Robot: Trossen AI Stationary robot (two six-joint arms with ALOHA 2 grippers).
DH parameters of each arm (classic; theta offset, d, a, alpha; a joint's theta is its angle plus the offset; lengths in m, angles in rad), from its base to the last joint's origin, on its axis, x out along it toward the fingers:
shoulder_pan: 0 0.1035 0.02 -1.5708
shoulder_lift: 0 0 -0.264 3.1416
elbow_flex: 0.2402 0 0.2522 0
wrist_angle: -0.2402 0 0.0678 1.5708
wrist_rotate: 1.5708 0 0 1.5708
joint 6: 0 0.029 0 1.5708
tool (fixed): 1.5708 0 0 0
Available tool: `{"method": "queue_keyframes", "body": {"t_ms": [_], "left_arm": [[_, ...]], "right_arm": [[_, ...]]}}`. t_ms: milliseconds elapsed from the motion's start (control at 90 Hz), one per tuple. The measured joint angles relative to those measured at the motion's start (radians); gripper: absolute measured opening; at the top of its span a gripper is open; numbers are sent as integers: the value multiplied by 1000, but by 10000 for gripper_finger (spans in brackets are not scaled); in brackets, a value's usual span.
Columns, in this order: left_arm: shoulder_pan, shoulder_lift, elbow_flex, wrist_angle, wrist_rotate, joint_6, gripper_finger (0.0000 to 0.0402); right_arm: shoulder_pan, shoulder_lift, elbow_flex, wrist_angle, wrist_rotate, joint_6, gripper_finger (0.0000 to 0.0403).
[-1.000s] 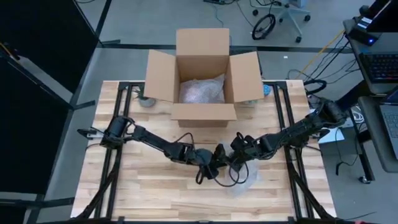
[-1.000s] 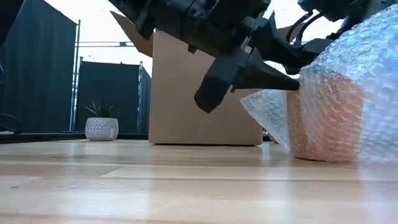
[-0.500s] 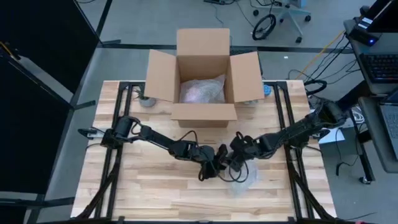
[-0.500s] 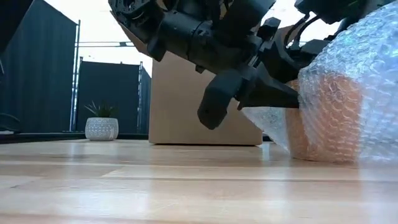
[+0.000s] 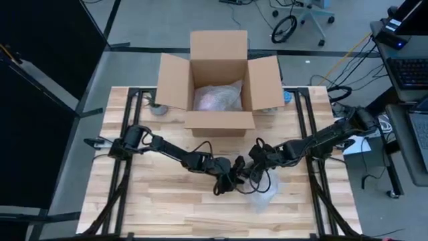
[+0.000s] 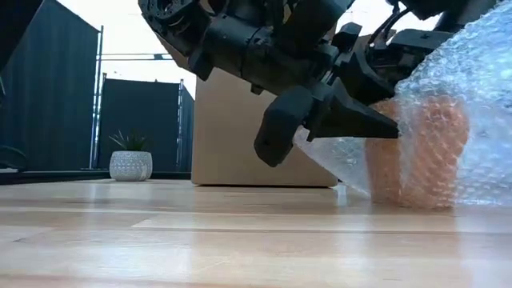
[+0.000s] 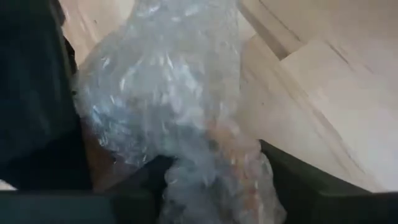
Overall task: Wrap mug
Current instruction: Wrap the orange mug with transparent bubble wrap
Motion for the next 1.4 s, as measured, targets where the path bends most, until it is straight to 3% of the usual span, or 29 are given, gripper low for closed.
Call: {"method": "queue_keyframes", "body": {"t_ms": [389, 711, 933, 1078, 1278, 1400], "left_arm": [[0, 1, -2, 0, 0, -2, 150], [0, 2, -2, 10, -2, -3, 150], [0, 2, -3, 20, -9, -3, 150], [0, 2, -3, 19, -10, -3, 150], [0, 3, -3, 20, -11, -3, 150], [0, 3, -3, 19, -12, -5, 150]], "right_arm": [[-1, -157, 4, -37, -28, -130, 174], [-9, -378, 6, -77, -19, -198, 174], [4, -478, 6, -70, -120, -198, 173], [67, -464, 6, -70, -235, -194, 173], [127, -355, 6, -27, -181, -230, 164], [129, -249, 6, -6, -141, -342, 145]]}}
